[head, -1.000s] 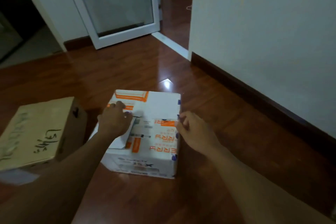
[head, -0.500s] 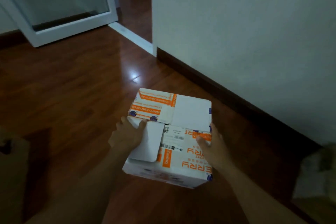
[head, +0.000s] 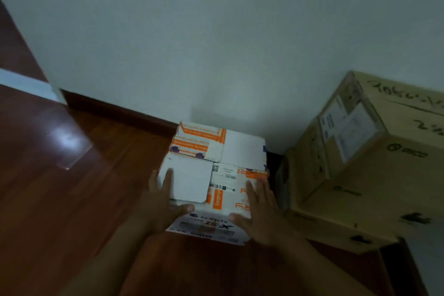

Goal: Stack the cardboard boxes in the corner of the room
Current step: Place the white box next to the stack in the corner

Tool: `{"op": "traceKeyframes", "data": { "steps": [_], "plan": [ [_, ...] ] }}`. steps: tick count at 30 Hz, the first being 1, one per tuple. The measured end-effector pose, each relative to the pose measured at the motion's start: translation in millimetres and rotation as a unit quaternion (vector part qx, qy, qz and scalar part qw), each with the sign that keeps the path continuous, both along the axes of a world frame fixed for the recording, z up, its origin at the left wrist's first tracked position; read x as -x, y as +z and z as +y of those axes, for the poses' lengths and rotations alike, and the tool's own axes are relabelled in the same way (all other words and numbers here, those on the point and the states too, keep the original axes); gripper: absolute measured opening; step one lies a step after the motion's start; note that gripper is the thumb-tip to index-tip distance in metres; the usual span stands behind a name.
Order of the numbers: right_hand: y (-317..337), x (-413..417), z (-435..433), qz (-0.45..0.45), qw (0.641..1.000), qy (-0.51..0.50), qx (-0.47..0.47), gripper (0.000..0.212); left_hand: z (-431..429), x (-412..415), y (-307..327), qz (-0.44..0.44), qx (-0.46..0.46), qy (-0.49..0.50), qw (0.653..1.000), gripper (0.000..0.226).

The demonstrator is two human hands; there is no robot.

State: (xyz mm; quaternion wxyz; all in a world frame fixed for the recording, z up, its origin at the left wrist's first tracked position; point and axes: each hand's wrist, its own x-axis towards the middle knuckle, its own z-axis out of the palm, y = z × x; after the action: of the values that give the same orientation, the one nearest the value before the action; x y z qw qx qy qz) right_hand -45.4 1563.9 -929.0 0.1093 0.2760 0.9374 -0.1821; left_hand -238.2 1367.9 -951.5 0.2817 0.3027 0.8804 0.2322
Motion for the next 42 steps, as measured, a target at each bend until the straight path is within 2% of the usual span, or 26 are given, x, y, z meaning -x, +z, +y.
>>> {"op": "traceKeyframes", "data": {
  "steps": [10, 13, 17, 20, 23, 25, 27, 29, 31, 33, 37, 40, 42],
  "plan": [
    [12, -6, 61, -0.113, 0.992, -0.062, -0.015, 0.106, 79, -19, 1, 0.011, -0.024, -0.035, 0.999, 0.117],
    [14, -3, 75, -0.12, 0.991, -0.065, -0.01, 0.107, 93, -23, 3, 0.03, -0.005, -0.04, 0.999, 0.117],
    [12, 2, 79, -0.13, 0.99, -0.06, -0.011, 0.107, 98, -22, 7, 0.005, 0.001, -0.04, 0.999, 0.117],
    [17, 2, 77, -0.131, 0.989, -0.067, 0.001, 0.108, 100, -24, 14, 0.006, 0.041, -0.033, 0.999, 0.115],
    [26, 5, 70, -0.144, 0.987, -0.065, -0.008, 0.107, 97, -34, 21, 0.056, 0.081, -0.021, 0.995, 0.108],
    [35, 19, 53, -0.1, 0.994, -0.046, -0.022, 0.1, 88, -38, 30, 0.092, 0.073, -0.009, 0.993, 0.097],
    [49, 44, 28, 0.007, 0.999, -0.026, -0.023, 0.082, 68, -32, 44, 0.144, 0.056, -0.004, 0.988, 0.077],
    [66, 80, -5, 0.096, 0.995, 0.015, -0.006, 0.054, 30, -16, 61, 0.218, 0.053, -0.002, 0.975, 0.046],
    [82, 114, -47, 0.118, 0.99, 0.074, 0.019, 0.039, -21, 4, 74, 0.273, 0.07, 0.01, 0.959, 0.032],
    [94, 141, -88, 0.13, 0.982, 0.135, 0.024, 0.036, -77, 21, 81, 0.296, 0.091, 0.054, 0.949, 0.031],
    [101, 174, -179, 0.144, 0.958, 0.244, 0.044, 0.034, -199, 27, 81, 0.278, 0.155, 0.167, 0.933, 0.032],
    [88, 184, -249, 0.116, 0.931, 0.336, 0.085, 0.035, -293, 5, 69, 0.252, 0.192, 0.242, 0.917, 0.034],
    [75, 185, -289, 0.096, 0.909, 0.393, 0.104, 0.037, -348, -17, 56, 0.231, 0.233, 0.292, 0.899, 0.043]
  ]
}}
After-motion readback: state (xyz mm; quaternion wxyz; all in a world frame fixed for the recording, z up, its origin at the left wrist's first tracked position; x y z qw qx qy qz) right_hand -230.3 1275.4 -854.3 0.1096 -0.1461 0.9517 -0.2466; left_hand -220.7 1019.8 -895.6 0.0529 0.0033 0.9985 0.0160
